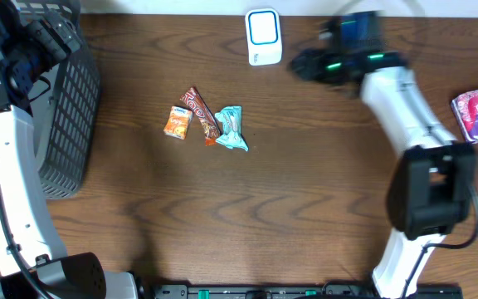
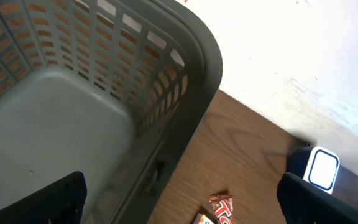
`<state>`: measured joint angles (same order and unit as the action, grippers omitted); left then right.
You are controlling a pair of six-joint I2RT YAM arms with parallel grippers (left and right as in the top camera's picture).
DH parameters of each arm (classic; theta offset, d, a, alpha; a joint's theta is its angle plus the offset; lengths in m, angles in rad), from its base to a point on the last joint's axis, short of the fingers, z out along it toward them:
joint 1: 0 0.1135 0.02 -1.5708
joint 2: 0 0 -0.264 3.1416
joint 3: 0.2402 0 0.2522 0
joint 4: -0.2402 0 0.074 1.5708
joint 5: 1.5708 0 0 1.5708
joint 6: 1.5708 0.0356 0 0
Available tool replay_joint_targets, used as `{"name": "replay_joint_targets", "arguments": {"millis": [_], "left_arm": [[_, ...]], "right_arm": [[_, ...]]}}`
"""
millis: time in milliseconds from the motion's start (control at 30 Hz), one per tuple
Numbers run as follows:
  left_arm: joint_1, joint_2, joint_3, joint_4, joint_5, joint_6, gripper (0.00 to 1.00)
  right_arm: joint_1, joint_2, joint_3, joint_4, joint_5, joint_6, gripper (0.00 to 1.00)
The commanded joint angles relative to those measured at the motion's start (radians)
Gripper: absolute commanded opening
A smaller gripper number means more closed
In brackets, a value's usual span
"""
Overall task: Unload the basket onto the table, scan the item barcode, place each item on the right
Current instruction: 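Grasp the green wipes pack on the table with the right gripper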
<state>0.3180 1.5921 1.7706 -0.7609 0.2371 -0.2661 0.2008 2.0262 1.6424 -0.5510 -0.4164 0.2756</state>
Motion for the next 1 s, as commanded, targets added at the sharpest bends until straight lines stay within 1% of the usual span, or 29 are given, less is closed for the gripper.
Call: {"name": "replay_joint_targets", "arguments": {"millis": [0, 100, 233, 400, 567, 633, 667, 700, 733, 767, 900, 967], "left_arm": [[0.002, -0.010, 0.007, -0.001, 0.001, -0.009, 0.98], [0.002, -0.010, 0.007, -0.001, 0.001, -0.009, 0.98], [0.002, -0.010, 0.007, -0.001, 0.001, -0.009, 0.98], [0.002, -0.010, 0.007, -0.001, 0.001, -0.009, 0.98], [0.002, -0.010, 0.007, -0.001, 0.001, -0.009, 0.98], [0.002, -0.010, 0.007, -0.001, 0.001, -0.009, 0.98], [0.002, -0.010, 0.007, -0.001, 0.001, -0.009, 0.98], [0.002, -0.010, 0.007, -0.001, 0.001, -0.009, 0.98], [0.002, -0.010, 0.007, -0.001, 0.001, -0.009, 0.98], [0.002, -0.010, 0.007, -0.001, 0.001, -0.009, 0.98], [0.002, -0.010, 0.007, -0.001, 0.001, -0.009, 0.98], [0.002, -0.010, 0.007, -0.001, 0.001, -0.009, 0.98]], "right_arm": [[0.118, -0.010, -0.010, -0.028, 0.213, -0.045, 0.62], [0.229, 0.002, -0.010, -0.036, 0.275, -0.027, 0.59], [0.336, 0.043, -0.010, -0.037, 0.373, 0.001, 0.60], [0.416, 0.103, -0.010, -0.024, 0.396, 0.023, 0.58], [0.447, 0.166, -0.011, -0.030, 0.399, 0.055, 0.53], [0.449, 0.185, -0.011, -0.038, 0.399, 0.084, 0.46], [0.449, 0.190, -0.011, -0.043, 0.399, 0.084, 0.40], [0.449, 0.197, -0.011, -0.046, 0.401, 0.083, 0.34], [0.449, 0.198, -0.011, -0.051, 0.406, 0.083, 0.23], [0.448, 0.198, -0.010, -0.052, 0.411, 0.083, 0.16], [0.444, 0.180, 0.009, -0.047, 0.451, 0.065, 0.02], [0.435, 0.164, 0.042, -0.043, 0.493, 0.026, 0.01]]}}
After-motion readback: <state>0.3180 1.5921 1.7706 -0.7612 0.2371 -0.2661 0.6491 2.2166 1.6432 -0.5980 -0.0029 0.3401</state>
